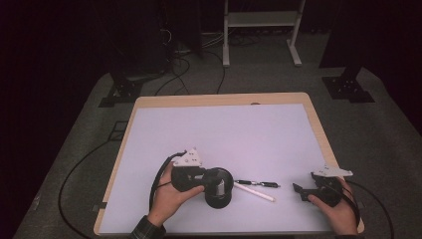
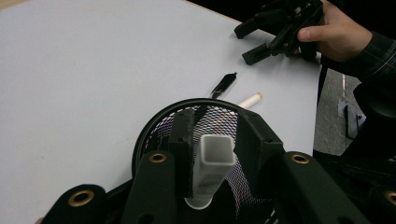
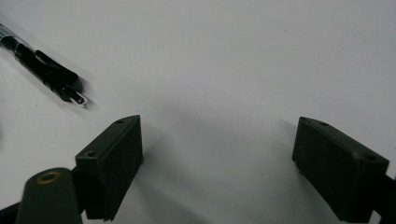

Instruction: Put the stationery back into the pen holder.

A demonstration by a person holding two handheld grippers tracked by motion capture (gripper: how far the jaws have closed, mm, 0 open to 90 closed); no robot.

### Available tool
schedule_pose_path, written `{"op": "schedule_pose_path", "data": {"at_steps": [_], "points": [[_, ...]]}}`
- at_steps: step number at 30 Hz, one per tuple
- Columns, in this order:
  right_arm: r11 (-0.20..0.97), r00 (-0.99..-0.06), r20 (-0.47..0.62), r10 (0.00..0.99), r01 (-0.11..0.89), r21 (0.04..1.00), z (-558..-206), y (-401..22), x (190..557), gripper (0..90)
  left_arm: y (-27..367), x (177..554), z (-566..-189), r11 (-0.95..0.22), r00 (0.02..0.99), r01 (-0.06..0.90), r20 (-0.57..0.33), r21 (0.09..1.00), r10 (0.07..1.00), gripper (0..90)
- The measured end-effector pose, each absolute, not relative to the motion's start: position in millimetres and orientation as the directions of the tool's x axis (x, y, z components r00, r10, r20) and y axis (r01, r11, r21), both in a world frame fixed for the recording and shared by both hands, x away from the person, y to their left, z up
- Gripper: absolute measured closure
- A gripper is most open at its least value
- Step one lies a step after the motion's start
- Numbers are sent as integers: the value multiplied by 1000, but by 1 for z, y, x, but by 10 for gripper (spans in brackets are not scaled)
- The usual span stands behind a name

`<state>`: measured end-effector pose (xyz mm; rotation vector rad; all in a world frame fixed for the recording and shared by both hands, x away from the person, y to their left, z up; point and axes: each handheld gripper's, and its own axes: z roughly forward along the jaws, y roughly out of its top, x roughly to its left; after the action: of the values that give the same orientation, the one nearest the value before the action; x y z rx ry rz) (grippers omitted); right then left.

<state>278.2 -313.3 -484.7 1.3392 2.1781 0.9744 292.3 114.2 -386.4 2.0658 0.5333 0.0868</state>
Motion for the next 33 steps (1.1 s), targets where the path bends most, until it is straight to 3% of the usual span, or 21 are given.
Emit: {"op": "schedule_pose_path", "data": {"at_steps": [11,33], "points": [[298,-460,19,888,606,737,-485,-313,278,153,134,290,-382,-433,884,336,-121,836,451,643],[300,-460,19,888,609,735,-485,-313,278,152,188,287,-391,-418,822,362,-75,833,564,485]]}}
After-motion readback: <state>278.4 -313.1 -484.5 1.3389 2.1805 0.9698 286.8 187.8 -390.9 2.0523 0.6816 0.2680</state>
